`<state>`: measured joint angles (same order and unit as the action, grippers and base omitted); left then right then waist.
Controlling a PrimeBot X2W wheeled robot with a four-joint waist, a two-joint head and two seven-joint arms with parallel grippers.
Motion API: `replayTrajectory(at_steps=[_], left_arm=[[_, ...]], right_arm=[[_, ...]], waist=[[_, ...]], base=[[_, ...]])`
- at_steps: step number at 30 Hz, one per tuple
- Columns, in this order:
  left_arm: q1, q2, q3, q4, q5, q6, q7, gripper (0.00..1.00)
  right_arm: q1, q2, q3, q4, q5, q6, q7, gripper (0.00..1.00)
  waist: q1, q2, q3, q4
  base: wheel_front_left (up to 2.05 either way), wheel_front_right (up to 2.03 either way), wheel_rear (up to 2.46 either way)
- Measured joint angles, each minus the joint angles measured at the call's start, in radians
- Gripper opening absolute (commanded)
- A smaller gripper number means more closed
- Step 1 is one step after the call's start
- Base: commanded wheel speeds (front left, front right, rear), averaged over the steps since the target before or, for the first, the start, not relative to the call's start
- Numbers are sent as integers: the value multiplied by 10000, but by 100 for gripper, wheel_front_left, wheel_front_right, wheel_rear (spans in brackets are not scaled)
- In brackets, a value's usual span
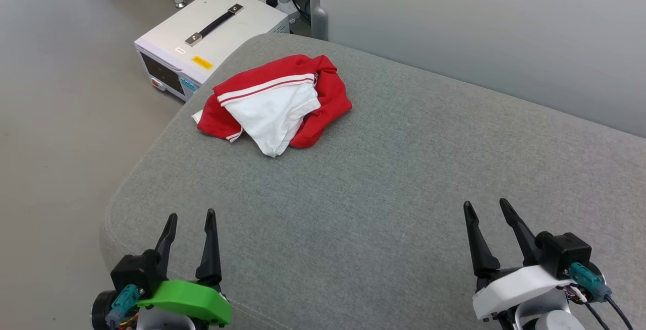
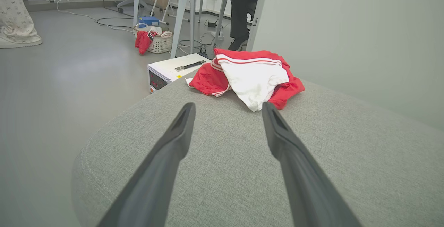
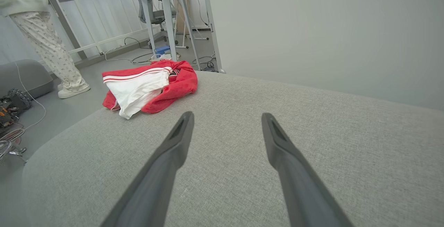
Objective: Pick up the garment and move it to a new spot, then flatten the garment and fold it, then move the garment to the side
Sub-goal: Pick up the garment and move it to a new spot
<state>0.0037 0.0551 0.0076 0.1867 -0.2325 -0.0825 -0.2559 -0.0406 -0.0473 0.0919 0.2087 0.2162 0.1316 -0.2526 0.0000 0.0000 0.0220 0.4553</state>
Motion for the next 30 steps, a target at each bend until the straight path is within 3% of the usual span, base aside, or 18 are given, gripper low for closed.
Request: replayTrajectory(at_steps=[10,17,23,30], left_arm=[[-13,2,-29,-257,-161,-121,0,100],[-1395,313,-374,951,-263,-384,38,100],[-3901,1850,-1459,1919,-1499,-426,1390,100],[-6601,3981,-2754,2481,-3801,-441,3873,100]], right_arm=[[-20,8,33,-23,-140,0,0,100],[-453,-167,-19,-240,-585,0,0,100],[-768,-694,136,-652,-713,0,148,100],[-1344,-972,123,-1346,-715,0,382,100]], waist=[[0,0,335,-85],[0,0,1015,-466],[0,0,1865,-891],[1,0,3035,-1519]], base=[[0,0,0],[0,0,0],[0,0,0],[0,0,0]])
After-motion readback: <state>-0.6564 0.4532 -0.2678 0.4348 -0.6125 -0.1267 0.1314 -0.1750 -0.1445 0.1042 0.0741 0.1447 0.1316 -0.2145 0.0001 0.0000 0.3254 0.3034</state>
